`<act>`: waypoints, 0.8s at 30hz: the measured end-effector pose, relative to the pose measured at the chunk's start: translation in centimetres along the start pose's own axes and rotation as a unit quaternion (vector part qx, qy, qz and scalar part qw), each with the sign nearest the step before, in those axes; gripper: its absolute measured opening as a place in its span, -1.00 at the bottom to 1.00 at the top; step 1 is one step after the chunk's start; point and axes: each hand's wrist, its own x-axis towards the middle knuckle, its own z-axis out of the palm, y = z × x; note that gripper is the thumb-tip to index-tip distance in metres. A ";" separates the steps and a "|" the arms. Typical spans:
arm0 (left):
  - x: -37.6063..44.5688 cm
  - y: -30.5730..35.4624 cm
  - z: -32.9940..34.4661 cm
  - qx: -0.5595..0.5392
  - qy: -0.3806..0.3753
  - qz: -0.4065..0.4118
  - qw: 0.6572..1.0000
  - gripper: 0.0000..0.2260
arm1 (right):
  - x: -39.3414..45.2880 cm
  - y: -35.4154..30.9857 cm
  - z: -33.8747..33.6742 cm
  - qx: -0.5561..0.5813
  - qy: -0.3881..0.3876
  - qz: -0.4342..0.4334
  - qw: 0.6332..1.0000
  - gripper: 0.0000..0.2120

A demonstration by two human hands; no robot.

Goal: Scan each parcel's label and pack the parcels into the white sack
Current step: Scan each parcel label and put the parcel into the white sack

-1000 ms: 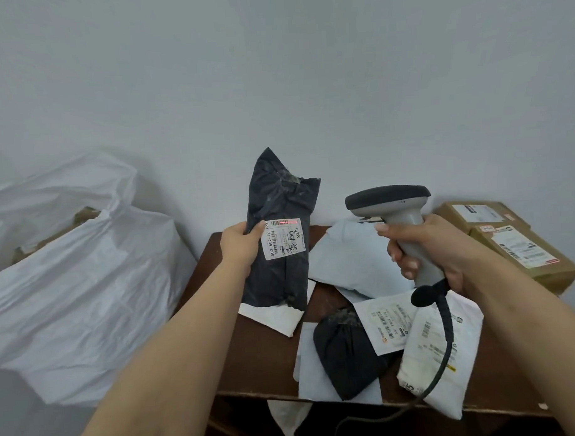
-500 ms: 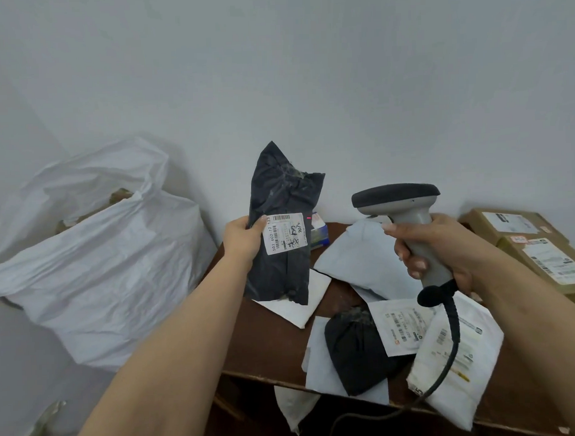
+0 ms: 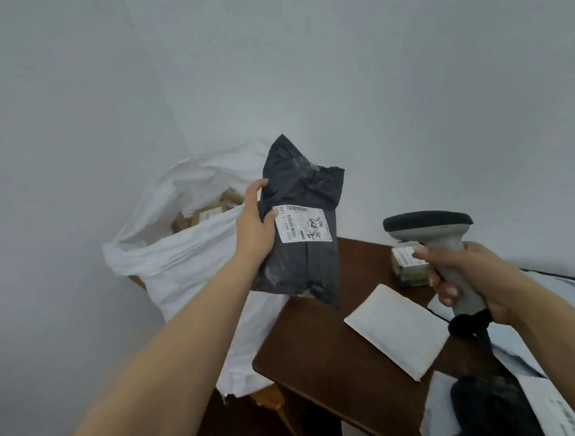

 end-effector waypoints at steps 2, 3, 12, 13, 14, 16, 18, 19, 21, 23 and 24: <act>2.7 -1.6 -3.3 0.032 0.046 0.011 0.998 -0.75 | 1.6 -0.2 2.3 0.002 -0.007 -0.003 1.000 -0.75; 4.0 -2.3 -4.9 0.034 0.079 -0.003 0.996 -0.78 | 2.2 -0.3 3.3 0.005 -0.008 -0.002 1.000 -0.77; 12.6 -8.8 -10.9 0.096 0.175 -0.259 0.945 -0.60 | 5.7 -0.2 6.9 -0.002 0.032 0.023 0.999 -0.76; 12.4 -9.0 -10.3 0.137 0.145 -0.286 0.937 -0.57 | 5.7 -0.1 6.9 -0.002 0.037 0.025 0.999 -0.76; 12.1 -9.1 -9.6 0.171 0.121 -0.290 0.934 -0.54 | 5.6 0.0 6.8 0.002 0.040 0.023 0.999 -0.76; 11.6 -9.2 -7.8 0.200 0.082 -0.246 0.945 -0.51 | 5.4 0.1 6.4 0.011 0.050 0.017 0.999 -0.73; 11.3 -9.5 -5.6 0.194 0.046 -0.174 0.964 -0.54 | 4.9 0.4 5.7 0.020 0.064 0.019 0.998 -0.71; 11.1 -9.3 -4.3 0.183 0.031 -0.143 0.972 -0.56 | 4.6 0.6 5.2 0.029 0.072 0.021 0.997 -0.71; 10.5 -8.2 -1.2 0.155 -0.005 -0.095 0.983 -0.56 | 3.7 1.0 3.7 0.054 0.089 0.020 0.994 -0.67; 9.6 -5.8 2.7 0.137 -0.053 -0.060 0.987 -0.55 | 2.5 1.5 1.7 0.073 0.112 0.017 0.991 -0.65; 8.9 -4.5 4.8 0.130 -0.077 -0.040 0.988 -0.55 | 1.7 1.7 0.6 0.081 0.125 0.017 0.989 -0.66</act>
